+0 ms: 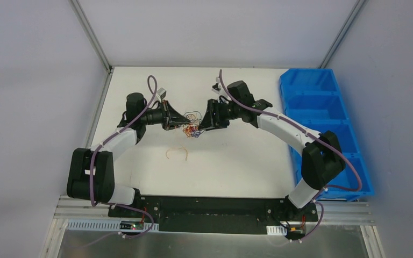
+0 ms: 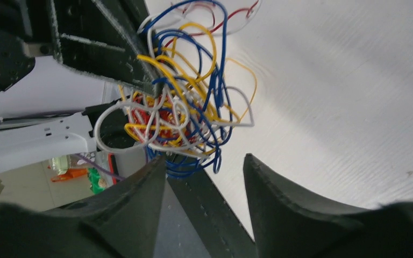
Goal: Untangle the cables
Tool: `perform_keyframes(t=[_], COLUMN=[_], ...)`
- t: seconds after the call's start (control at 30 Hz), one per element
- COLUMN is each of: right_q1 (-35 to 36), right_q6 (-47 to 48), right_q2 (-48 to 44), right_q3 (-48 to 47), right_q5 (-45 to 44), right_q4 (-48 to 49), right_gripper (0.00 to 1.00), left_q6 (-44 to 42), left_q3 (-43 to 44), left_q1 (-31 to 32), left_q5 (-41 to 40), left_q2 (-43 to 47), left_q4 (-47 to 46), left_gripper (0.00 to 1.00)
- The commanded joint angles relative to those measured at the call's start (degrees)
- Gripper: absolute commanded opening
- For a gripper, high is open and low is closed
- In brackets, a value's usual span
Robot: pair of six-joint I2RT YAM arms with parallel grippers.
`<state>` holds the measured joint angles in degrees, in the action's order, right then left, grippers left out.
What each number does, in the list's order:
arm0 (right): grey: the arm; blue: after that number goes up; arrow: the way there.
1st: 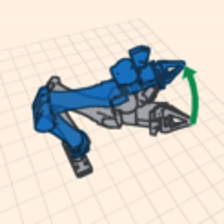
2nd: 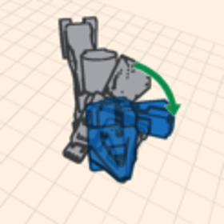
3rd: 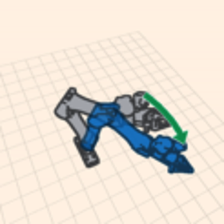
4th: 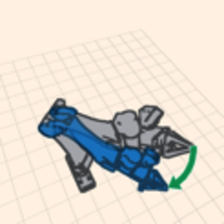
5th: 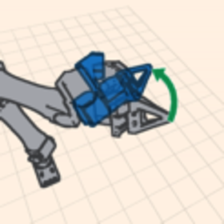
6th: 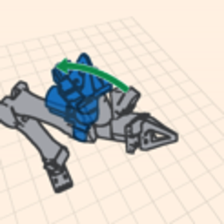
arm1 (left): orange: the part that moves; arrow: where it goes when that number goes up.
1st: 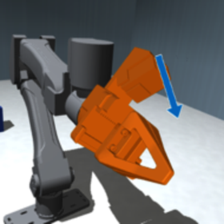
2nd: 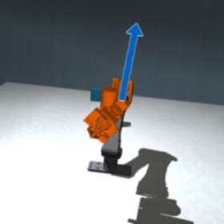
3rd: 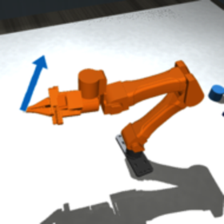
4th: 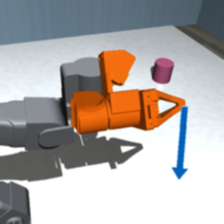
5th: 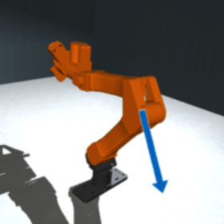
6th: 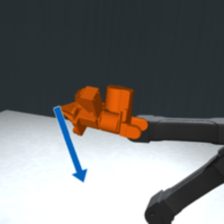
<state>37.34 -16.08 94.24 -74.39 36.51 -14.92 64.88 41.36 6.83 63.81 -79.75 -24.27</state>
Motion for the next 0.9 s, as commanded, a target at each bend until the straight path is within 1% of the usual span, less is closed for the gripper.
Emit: perform_keyframes(t=[0.0, 0.17, 0.2, 0.27, 0.33, 0.43, 0.5, 0.63, 0.67, 0.7, 0.73, 0.77, 0.8, 0.83, 0.87], right_q1=[0.5, 0.7, 0.9, 1.1, 1.1, 1.1, 1.1, 1.9, 2.2, 2.6, 2.8, 2.9, 2.9, 2.8, 2.5], right_q6=[-1.3, -1.9, -2.3, -2.6, -2.1, -0.6, -0.4, -0.7, -0.9, -1.0, -1.0, -0.9, -0.3, 0.9, 2.4], right_q2=[2.0, 3.1, 3.4, 3.4, 3.1, 2.4, 2.5, 3.8, 4.2, 4.8, 5.2, 5.6, 5.8, 5.9, 5.7], right_q3=[-1.7, -3.4, -3.9, -4.6, -5.0, -5.2, -5.5, -6.7, -7.0, -7.6, -8.2, -8.7, -9.3, -9.7, -9.4], right_q5=[-7.2, -13.5, -13.8, -12.9, -11.1, -10.3, -11.4, -12.9, -13.3, -13.9, -14.7, -16.0, -18.1, -20.4, -22.8], right_q4=[5.8, 5.4, 5.3, 5.4, 5.4, 5.2, 5.2, 6.2, 6.7, 6.9, 7.0, 6.7, 5.8, 4.2, 2.7], right_gripper=[0.44, 0.33, 0.35, 0.43, 0.46, 0.48, 0.48, 0.46, 0.44, 0.39, 0.27, 0.12, 0.00, 0.00, 0.00], left_q6=[9.0, 14.0, 15.6, 16.8, 16.8, 17.0, 19.0, 25.6, 26.8, 27.4, 27.6, 27.4, 26.8, 24.6, 21.1], left_q3=[-0.6, -2.5, -3.2, -4.0, -4.4, -4.3, -4.1, -3.7, -3.4, -3.2, -3.0, -3.0, -3.0, -2.7, -2.0], left_q1=[0.4, 0.4, 0.5, 0.6, 0.6, 0.5, 0.5, 0.9, 1.3, 1.8, 2.4, 2.7, 2.7, 2.4, 2.0], left_q5=[0.6, -0.1, -0.5, -0.7, -0.5, -0.8, -1.2, -1.3, -1.2, -1.2, -1.0, -0.7, -0.3, 0.5, 1.5], left_q2=[-0.6, -0.8, -0.9, -1.0, -1.1, -1.4, -3.1, -6.8, -7.5, -7.8, -7.9, -7.9, -7.7, -7.0, -5.8], left_q4=[-12.6, -16.5, -17.9, -18.6, -18.4, -16.2, -15.9, -21.4, -21.8, -22.2, -22.2, -22.1, -21.2, -18.5, -13.8], left_gripper=[0.00, 0.00, 0.00, 0.00, 0.00, 0.00, 0.00, 0.00, 0.00, 0.00, 0.00, 0.00, 0.00, 0.00, 0.00])
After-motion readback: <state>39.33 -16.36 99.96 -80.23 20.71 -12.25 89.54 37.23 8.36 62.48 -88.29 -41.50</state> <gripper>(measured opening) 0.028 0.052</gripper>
